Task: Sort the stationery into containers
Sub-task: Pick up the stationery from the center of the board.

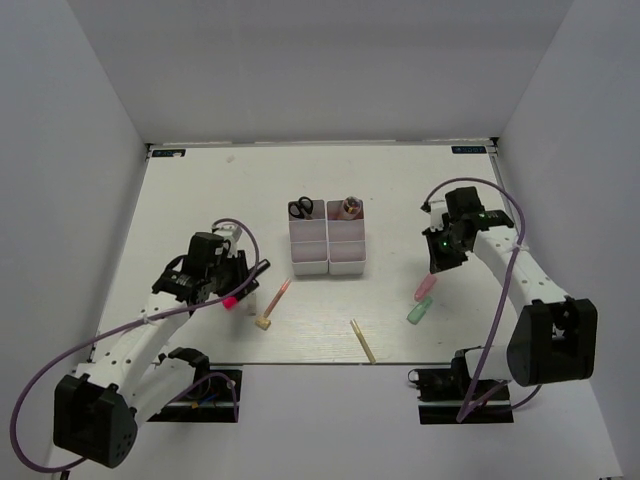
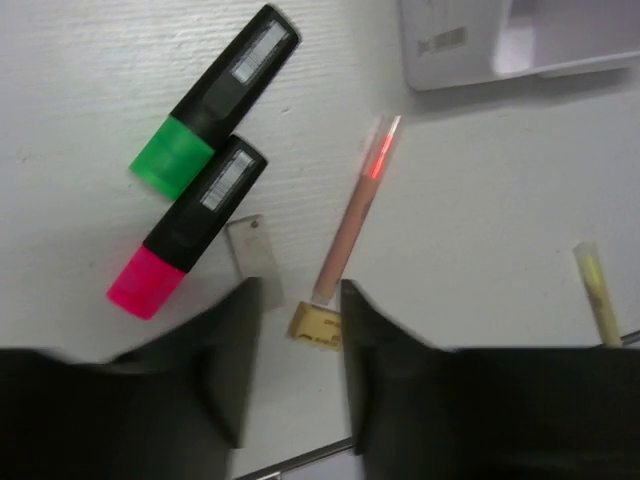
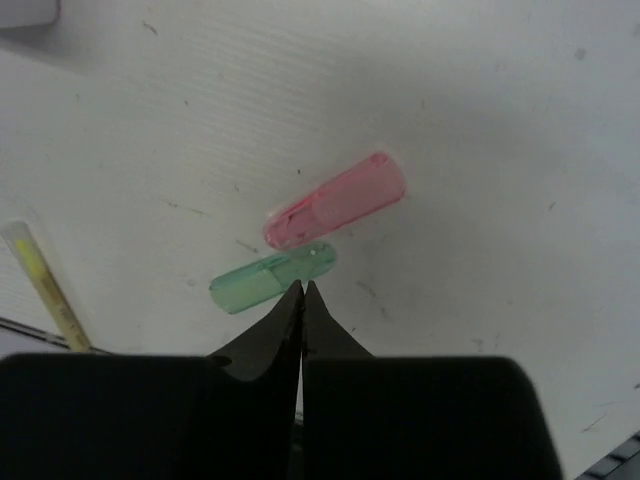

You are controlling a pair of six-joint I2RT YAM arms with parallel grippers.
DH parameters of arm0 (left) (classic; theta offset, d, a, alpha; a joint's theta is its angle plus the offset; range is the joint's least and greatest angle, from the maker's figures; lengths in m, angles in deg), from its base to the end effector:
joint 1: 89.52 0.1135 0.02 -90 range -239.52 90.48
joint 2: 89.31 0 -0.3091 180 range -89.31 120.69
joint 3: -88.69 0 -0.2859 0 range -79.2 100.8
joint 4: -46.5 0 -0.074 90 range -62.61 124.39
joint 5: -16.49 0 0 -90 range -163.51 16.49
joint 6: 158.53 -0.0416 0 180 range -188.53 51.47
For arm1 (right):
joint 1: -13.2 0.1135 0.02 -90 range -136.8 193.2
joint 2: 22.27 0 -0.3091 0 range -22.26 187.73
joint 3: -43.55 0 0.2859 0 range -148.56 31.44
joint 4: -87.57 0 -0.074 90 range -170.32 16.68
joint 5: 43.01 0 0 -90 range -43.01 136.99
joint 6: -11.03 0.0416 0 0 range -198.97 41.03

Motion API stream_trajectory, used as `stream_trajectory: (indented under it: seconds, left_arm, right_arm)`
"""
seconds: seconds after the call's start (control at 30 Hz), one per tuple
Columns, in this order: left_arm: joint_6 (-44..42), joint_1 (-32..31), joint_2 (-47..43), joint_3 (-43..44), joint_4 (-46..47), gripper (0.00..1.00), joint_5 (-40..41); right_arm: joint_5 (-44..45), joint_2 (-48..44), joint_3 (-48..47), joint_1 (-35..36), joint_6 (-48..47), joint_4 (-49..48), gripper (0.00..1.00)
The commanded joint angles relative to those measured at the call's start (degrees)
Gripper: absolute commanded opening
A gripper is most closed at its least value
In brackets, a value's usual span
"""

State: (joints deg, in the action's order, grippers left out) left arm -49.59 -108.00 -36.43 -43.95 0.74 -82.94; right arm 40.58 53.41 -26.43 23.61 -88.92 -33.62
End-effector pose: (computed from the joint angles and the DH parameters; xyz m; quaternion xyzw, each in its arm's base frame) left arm 0.1780 -0.0667 0.2427 0.0235 0.9404 -0.1794 0.2880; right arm 0.2723 0.0547 0.2805 -0.1843 0.9563 0.0554 0.2200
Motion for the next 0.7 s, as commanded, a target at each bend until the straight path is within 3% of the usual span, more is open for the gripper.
stream_trajectory:
  seconds: [0.0, 0.07, 0.1, 0.13, 0.17, 0.27, 0.37, 0.57, 0.67]
  left_arm:
    - [-0.66, 0.02, 0.47, 1.93, -3.88, 0.37, 6.26]
    - [-0.75, 0.02, 0.20, 1.67, -4.14, 0.30, 7.58]
    - [-1.01, -0.15, 0.46, 1.58, -4.23, 0.35, 7.59]
    - [-1.18, -0.41, 0.99, 1.76, -4.84, 0.44, 8.72]
    - [-1.19, -0.59, 1.43, 2.71, -5.11, 0.73, 8.99]
    - [-1.36, -1.29, 3.37, 4.04, -7.13, 0.99, 9.17]
    - [-1.27, -1.47, 3.46, 3.78, -7.05, 1.00, 9.17]
    - [-1.19, -1.47, 1.44, 2.81, -6.16, 1.00, 8.73]
    - [-1.27, -1.47, 1.43, 2.64, -6.08, 1.00, 8.20]
  right_arm:
    - [-2.72, -0.45, 0.30, -2.06, 7.66, 4.19, 0.00]
    - [-4.39, 0.43, 0.30, -3.29, 11.08, 4.89, 0.02]
    - [-4.83, 0.78, 0.47, -3.99, 11.53, 6.11, 0.13]
    - [-5.10, 2.00, 0.73, -4.35, 13.63, 6.47, 0.23]
    - [-5.36, 2.45, 0.91, -5.57, 14.34, 6.65, 0.29]
    - [-5.28, 4.73, 2.32, -7.07, 16.36, 5.95, 0.41]
    - [-4.75, 9.81, 1.88, -8.21, 17.07, 7.00, 0.51]
    - [-5.89, 15.54, 1.97, -9.62, 20.84, 3.76, 0.57]
    - [-5.71, 17.13, 1.97, -9.71, 22.25, 1.21, 0.69]
